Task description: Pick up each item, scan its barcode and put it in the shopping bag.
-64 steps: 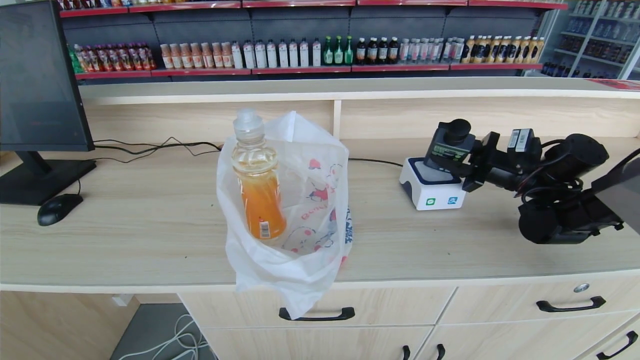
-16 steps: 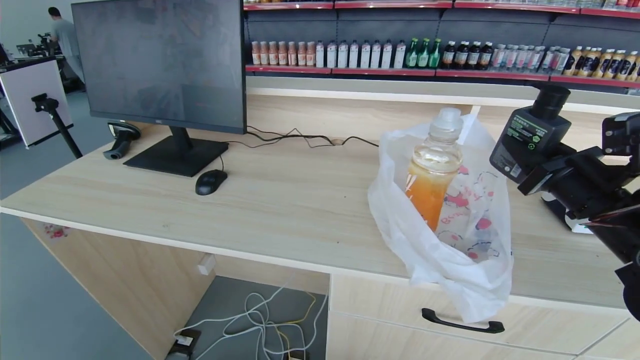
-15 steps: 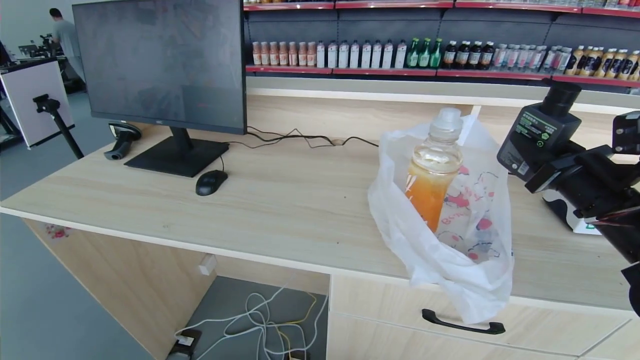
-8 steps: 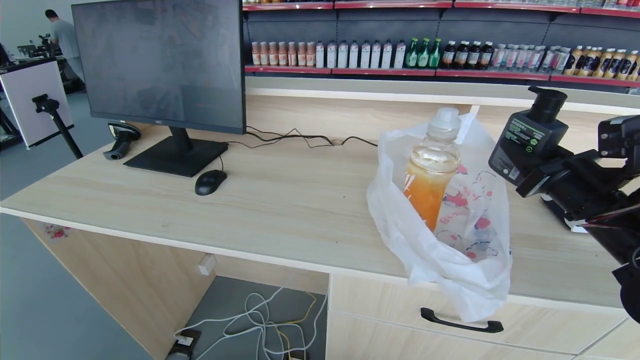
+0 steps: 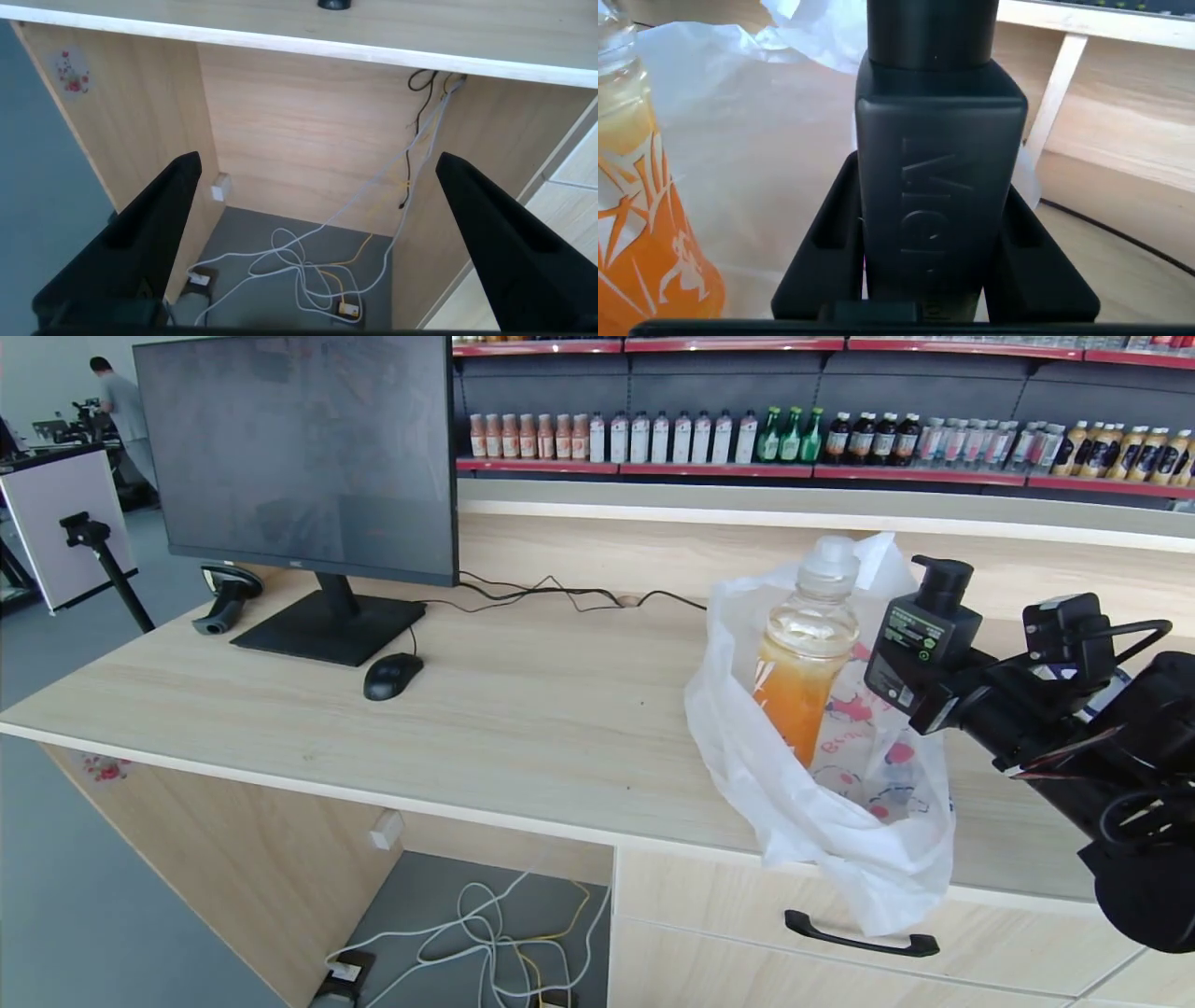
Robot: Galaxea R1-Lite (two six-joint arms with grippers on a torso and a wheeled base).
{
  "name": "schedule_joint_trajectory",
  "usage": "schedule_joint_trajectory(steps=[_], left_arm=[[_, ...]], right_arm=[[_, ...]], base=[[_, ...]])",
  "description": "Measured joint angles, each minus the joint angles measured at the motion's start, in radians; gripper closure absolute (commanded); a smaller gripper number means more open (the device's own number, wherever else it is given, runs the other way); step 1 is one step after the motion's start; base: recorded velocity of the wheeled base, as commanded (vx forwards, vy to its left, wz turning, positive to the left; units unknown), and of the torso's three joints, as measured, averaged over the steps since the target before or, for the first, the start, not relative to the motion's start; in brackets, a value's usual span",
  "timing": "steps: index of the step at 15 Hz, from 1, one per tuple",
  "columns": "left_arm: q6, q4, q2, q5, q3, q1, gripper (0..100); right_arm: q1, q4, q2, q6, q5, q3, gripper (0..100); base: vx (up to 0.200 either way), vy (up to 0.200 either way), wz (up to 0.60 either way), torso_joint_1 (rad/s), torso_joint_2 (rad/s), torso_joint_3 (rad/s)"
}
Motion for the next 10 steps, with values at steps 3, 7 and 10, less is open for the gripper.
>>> schedule_joint_trajectory(steps=[3, 7, 10], left_arm=[[0.000, 0.000, 0.000, 0.000, 0.000, 0.000, 0], [0.000, 0.000, 0.000, 0.000, 0.000, 0.000, 0], [0.001, 0.000, 0.000, 0.000, 0.000, 0.000, 0]], right_arm=[[0.024, 0.000, 0.015, -0.002, 0.000, 0.021, 100], [0.025, 0.000, 0.027, -0.004, 0.000, 0.048, 100], [0.026, 0.000, 0.051, -0.005, 0.000, 0.018, 100]], base=[[0.000, 0.000, 0.00, 0.000, 0.00, 0.000], [0.000, 0.000, 0.00, 0.000, 0.00, 0.000], [0.000, 0.000, 0.00, 0.000, 0.00, 0.000]])
